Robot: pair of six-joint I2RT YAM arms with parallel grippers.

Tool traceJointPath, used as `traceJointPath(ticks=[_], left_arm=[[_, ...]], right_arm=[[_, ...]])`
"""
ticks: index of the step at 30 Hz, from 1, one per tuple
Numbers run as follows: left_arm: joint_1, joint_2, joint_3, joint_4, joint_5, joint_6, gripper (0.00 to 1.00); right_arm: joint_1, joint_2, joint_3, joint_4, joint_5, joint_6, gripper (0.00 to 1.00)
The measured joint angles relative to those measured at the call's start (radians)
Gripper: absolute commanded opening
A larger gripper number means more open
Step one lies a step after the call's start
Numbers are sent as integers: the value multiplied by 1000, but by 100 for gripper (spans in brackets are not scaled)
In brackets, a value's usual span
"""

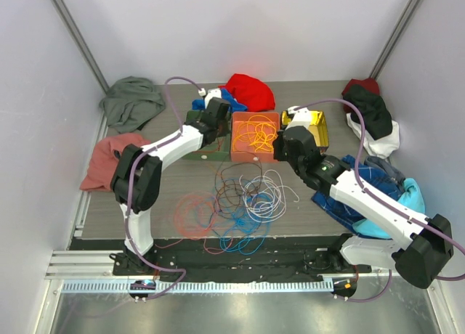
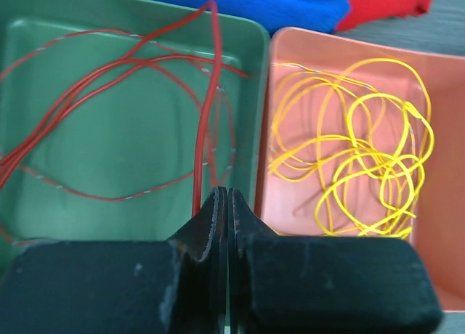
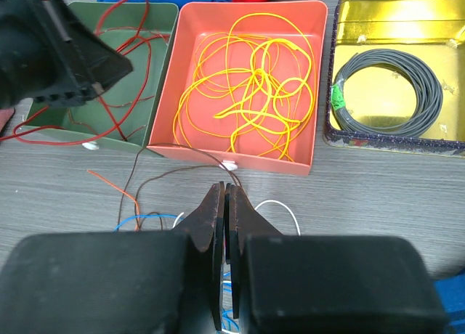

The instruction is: Untangle the cables

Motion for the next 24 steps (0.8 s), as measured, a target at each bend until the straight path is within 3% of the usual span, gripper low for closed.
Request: traceJointPath(ticks=[16, 21, 24], left_arm=[[146, 13, -5, -39, 38, -80, 0], [142, -61, -25, -36, 28, -60, 0], [140, -154, -25, -36, 16, -42, 6]], right_arm=[[0, 0, 0, 6, 0, 0, 4], [0, 0, 0, 6, 0, 0, 4], [0, 0, 0, 6, -1, 2, 4]])
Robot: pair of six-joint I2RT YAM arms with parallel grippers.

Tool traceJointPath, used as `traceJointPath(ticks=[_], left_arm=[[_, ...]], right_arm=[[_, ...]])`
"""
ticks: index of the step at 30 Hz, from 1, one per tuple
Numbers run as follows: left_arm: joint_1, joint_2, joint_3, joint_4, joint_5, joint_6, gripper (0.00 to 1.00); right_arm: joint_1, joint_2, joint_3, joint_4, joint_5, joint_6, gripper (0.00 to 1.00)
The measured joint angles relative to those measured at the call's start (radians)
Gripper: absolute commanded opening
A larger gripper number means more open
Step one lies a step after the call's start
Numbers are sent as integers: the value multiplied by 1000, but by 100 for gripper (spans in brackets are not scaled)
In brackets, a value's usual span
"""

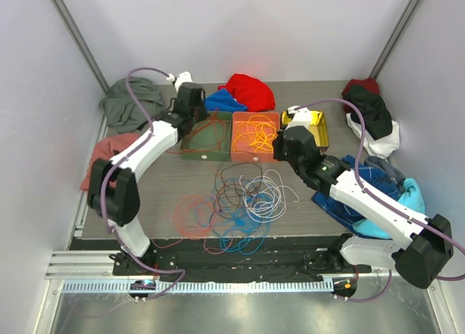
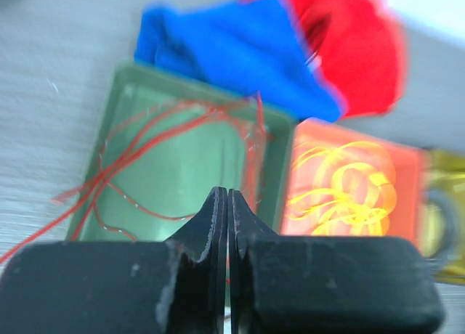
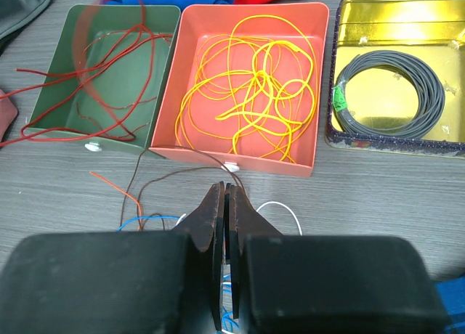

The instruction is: Untangle the cables

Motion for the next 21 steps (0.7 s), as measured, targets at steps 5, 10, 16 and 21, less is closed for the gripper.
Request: traceJointPath(ticks=[5, 10, 16, 21], left_arm=[[0, -169, -1, 5, -28, 24, 44], [0, -310, -51, 8, -51, 38, 70], [0, -530, -262, -49, -73, 28, 81], [-5, -701, -395, -130, -79, -1, 87]], right_arm=[[0, 0, 0, 0, 0, 3, 4], [0, -3, 0, -2, 0, 6, 5], [0, -34, 0, -2, 0, 5, 4], [0, -43, -1, -2, -3, 8, 5]])
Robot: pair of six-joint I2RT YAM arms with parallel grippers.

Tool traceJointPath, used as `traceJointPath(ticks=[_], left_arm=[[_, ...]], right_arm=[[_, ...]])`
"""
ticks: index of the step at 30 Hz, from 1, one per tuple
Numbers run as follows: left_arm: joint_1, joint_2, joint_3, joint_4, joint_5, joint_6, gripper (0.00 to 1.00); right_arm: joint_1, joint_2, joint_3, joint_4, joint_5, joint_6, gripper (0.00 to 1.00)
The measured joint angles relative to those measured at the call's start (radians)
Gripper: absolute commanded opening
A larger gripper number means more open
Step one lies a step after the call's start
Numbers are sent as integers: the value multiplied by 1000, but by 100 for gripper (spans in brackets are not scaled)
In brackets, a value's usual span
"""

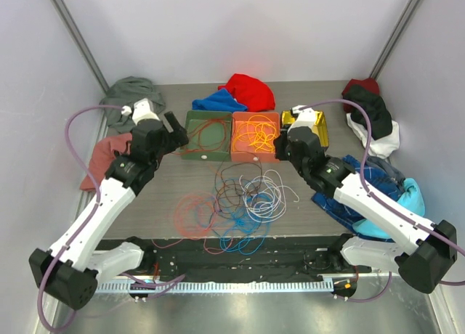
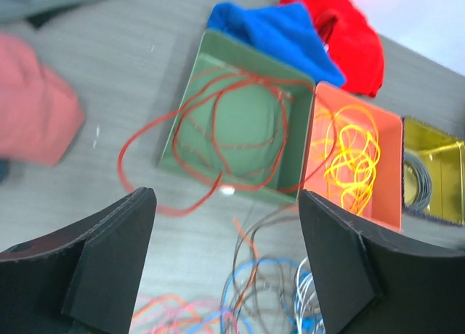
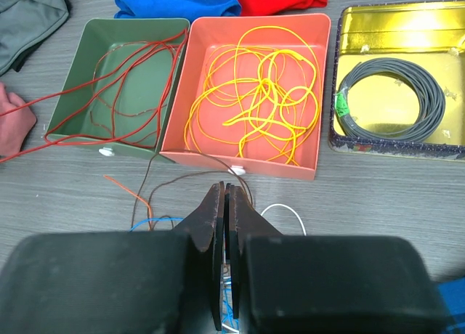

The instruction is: Untangle the cables

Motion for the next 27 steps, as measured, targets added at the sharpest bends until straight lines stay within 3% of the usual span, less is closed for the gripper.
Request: traceJointPath(ticks=[6, 16, 22, 25, 27], left_arm=[[0, -98, -111, -68, 10, -64, 100], [-1, -73, -229, -50, 18, -190, 100], [38, 17, -248, 32, 17, -231, 90], [77, 83, -248, 72, 23, -245, 77], [104, 126, -248, 90, 32, -253, 61]], right_arm=[[0, 0, -8, -5, -6, 16, 5], [0, 0, -13, -15, -9, 24, 4], [0, 0, -13, -19, -9, 24, 4], [0, -1, -13, -24, -9, 23, 4], [0, -2, -14, -25, -8, 23, 4]])
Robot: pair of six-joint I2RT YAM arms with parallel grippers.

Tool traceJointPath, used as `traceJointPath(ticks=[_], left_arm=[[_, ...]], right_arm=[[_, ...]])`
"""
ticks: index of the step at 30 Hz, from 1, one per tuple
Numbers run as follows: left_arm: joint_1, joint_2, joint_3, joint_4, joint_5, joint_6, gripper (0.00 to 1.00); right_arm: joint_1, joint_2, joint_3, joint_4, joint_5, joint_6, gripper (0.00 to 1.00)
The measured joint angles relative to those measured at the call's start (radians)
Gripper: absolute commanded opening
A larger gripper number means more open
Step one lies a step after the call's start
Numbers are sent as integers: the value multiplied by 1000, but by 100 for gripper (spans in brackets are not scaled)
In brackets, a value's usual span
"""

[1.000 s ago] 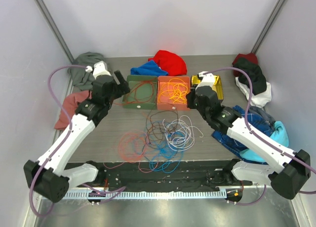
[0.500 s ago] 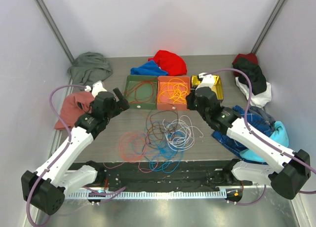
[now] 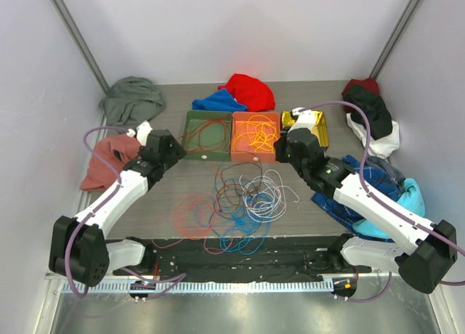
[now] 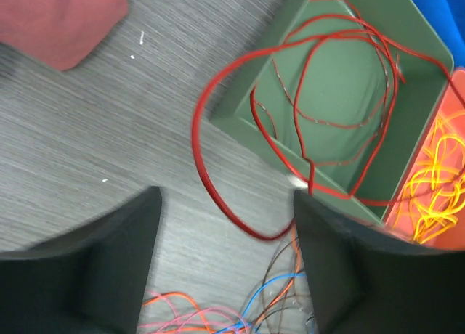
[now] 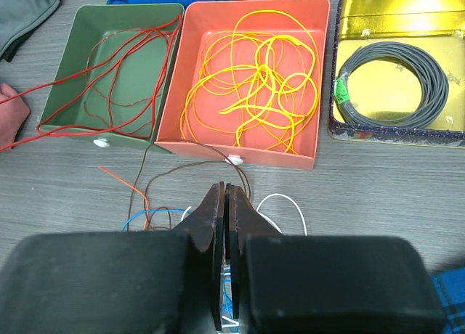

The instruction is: Untangle the cables

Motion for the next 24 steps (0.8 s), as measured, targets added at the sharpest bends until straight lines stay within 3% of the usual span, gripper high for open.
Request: traceJointPath(ticks=[1, 2, 4, 5, 6, 15, 24], left_arm=[[8, 11, 0, 6, 3, -7, 54], [17, 19, 0, 15, 6, -8, 39], [31, 28, 1, 32, 10, -21, 24], [36, 32, 5, 38, 13, -22, 8], [40, 36, 14, 40, 16, -23, 1], [41, 64, 187, 68, 34, 30, 0], [-59, 327, 443, 135, 104, 84, 0]], right_arm=[[0, 0, 0, 0, 0, 0, 4], [0, 0, 0, 0, 0, -1, 5], [0, 0, 0, -1, 1, -3, 4], [0, 0, 0, -1, 2, -4, 4], [0, 0, 0, -1, 3, -4, 4], [0, 0, -9, 2, 3, -3, 4], [0, 0, -15, 3, -1, -3, 4]])
